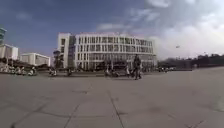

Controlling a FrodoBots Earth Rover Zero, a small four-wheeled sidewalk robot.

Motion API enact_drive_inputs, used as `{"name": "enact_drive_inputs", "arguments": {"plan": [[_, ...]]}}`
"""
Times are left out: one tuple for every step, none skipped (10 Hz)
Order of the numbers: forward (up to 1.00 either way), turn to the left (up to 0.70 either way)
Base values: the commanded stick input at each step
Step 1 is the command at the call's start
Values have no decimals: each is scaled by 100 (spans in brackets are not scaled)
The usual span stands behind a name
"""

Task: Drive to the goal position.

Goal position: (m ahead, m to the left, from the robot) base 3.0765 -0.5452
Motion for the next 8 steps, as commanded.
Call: {"name": "enact_drive_inputs", "arguments": {"plan": [[85, -34], [85, -34], [85, 0], [85, 0], [85, 0], [85, 0], [85, 0], [85, 0]]}}
